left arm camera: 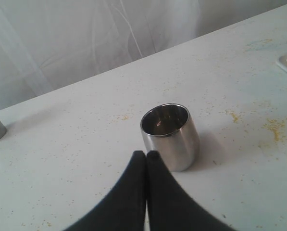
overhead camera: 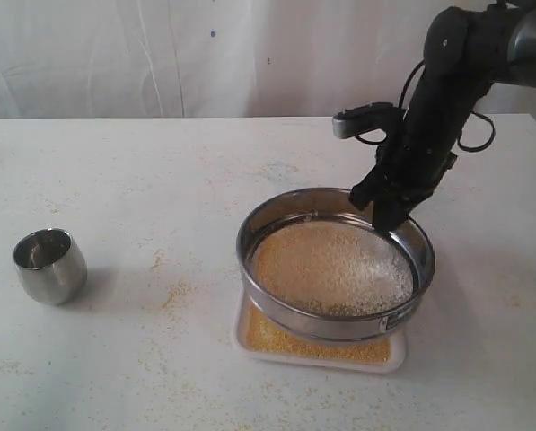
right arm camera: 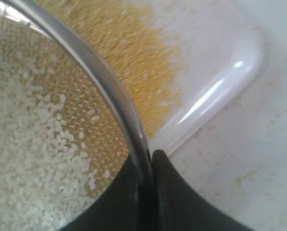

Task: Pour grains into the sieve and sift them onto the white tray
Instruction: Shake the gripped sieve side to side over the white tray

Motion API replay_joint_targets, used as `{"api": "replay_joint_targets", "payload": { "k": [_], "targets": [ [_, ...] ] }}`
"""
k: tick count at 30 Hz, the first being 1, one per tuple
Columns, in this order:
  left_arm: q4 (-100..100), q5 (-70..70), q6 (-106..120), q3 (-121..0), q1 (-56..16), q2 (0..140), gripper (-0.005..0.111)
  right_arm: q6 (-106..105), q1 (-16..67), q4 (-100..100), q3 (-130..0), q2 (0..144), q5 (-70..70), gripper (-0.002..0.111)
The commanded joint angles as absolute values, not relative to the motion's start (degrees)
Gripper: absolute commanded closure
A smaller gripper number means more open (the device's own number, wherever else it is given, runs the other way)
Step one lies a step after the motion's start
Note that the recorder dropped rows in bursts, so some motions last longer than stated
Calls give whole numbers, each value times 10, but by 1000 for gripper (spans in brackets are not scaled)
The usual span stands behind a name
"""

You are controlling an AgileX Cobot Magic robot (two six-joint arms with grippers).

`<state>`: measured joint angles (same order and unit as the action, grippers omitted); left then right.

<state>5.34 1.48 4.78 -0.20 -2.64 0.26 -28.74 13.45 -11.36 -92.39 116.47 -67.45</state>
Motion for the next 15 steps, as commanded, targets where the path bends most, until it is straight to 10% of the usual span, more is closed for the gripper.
{"api": "replay_joint_targets", "payload": {
  "k": [1,6,11,15],
  "targets": [
    [49,16,49,0,-25,0,107,-74,132,-47,-926,1147,-604,108],
    [49,16,49,0,-25,0,107,-368,133,-184,-926,1146,-700,108],
    [49,16,49,0,-25,0,107,-73,126,-50,-926,1141,-604,108],
    [49,16,49,0,-25,0,107,-387,127,-186,-926,1147,-700,108]
  ]
}}
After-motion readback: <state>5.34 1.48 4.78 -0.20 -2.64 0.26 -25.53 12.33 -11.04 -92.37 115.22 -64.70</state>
